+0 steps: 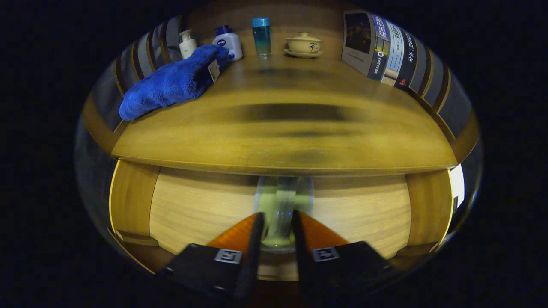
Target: Pull open the drawer, take out the items inside it, and place them on the countertop above the cabinet.
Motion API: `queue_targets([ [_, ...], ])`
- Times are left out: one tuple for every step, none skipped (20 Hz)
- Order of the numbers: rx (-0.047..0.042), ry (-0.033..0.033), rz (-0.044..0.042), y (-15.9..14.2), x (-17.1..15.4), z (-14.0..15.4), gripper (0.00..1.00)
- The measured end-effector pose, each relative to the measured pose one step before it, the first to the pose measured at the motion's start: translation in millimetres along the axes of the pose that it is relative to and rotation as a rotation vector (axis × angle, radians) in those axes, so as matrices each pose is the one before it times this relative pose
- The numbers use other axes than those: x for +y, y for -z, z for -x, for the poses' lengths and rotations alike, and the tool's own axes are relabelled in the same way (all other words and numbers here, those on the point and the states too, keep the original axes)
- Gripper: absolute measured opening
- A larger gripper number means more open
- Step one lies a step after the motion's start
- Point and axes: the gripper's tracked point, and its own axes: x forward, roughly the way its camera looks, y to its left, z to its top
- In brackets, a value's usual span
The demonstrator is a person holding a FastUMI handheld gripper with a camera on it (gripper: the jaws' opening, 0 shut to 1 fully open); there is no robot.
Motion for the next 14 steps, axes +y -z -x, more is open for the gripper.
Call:
queue_targets([
  [0.00671, -0.00372, 0.00110, 2.93, -0.54, 1.44, 0.34],
  [-0.01760, 0.00356, -0.00318, -3.26, -0.16, 0.48, 0.30],
  [-0.00314, 0.00126, 0.00010, 0.35, -0.65, 1.50, 0.29],
  [-0.00169, -0.00387, 0.00465, 0.38, 0.29, 1.15, 0.24],
  [0.00125, -0.01596, -0.00205, 1.83, 2.54, 1.53, 0.23],
  [-0.00039, -0.01643, -0.01124, 0.84, 3.38, 3.53, 0.23],
  [-0.00517, -0.01357, -0.00391, 1.31, 2.17, 6.89, 0.23],
  [-0.01922, -0.01254, 0.00126, -2.26, 2.27, 8.79, 0.23],
  [-0.02077, -0.01195, 0.00467, -2.77, 2.88, 8.26, 0.24],
  [-0.02030, -0.01220, 0.00611, -2.88, 2.52, 9.31, 0.23],
  [-0.02014, -0.01152, 0.00487, -1.24, 1.92, 11.24, 0.23],
  [-0.01658, -0.00873, 0.00770, -1.31, 2.56, 10.07, 0.23],
  [-0.01841, -0.00691, 0.00694, -1.77, 0.37, 8.19, 0.23],
  [-0.01147, -0.00181, 0.00332, -0.14, 0.47, 6.49, 0.23],
])
